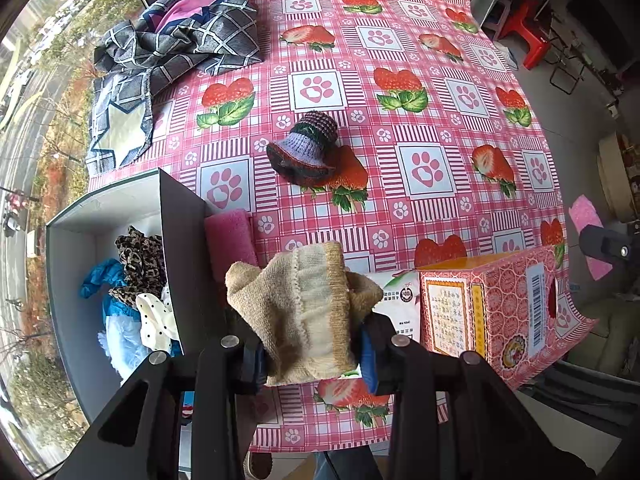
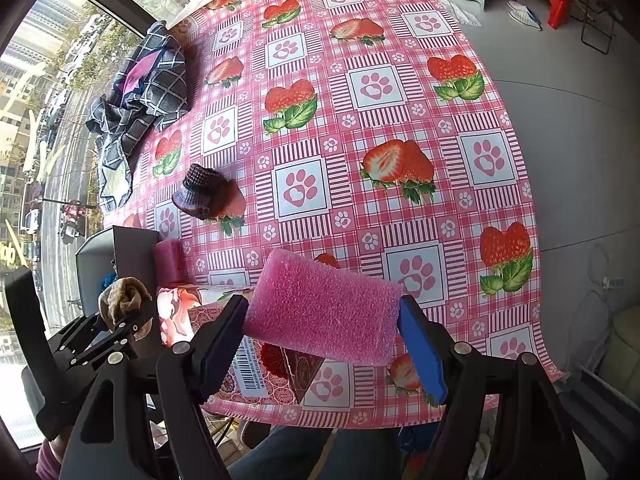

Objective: Organize soft objects
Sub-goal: 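Carry the beige sock and pink sponge in both tools toward the box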

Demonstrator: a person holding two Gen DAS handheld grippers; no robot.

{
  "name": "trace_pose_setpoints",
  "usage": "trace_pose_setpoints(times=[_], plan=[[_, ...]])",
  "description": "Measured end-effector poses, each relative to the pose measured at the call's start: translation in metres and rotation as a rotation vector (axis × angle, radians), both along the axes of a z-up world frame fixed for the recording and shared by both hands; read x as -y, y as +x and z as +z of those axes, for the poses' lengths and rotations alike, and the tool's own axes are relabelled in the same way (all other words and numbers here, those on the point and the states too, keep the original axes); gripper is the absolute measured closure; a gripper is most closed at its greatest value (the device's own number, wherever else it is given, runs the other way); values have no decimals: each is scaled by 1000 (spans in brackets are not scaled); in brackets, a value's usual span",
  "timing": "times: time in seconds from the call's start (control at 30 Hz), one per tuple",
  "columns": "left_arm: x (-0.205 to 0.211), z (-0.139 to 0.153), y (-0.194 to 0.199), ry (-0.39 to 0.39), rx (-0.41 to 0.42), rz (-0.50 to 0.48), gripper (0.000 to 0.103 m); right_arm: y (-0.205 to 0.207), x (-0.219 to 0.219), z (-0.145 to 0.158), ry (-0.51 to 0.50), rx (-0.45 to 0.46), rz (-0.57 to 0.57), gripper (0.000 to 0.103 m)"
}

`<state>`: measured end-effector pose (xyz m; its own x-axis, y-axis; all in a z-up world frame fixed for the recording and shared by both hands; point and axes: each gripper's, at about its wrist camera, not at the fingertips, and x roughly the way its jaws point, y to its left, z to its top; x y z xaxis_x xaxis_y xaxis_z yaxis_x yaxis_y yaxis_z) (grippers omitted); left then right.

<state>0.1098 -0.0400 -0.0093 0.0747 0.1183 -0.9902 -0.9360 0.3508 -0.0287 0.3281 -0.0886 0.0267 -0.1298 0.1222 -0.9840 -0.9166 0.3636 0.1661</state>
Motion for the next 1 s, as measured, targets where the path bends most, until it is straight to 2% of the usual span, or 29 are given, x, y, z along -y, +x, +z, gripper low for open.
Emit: trace_pose_setpoints(times=[0.4, 1.0], plan=[[22, 9, -10, 4, 19, -16, 65, -30, 17, 10, 7, 19, 30, 27], [29, 28, -38, 49, 43, 26, 65, -70, 13, 20, 27, 41, 116, 27]])
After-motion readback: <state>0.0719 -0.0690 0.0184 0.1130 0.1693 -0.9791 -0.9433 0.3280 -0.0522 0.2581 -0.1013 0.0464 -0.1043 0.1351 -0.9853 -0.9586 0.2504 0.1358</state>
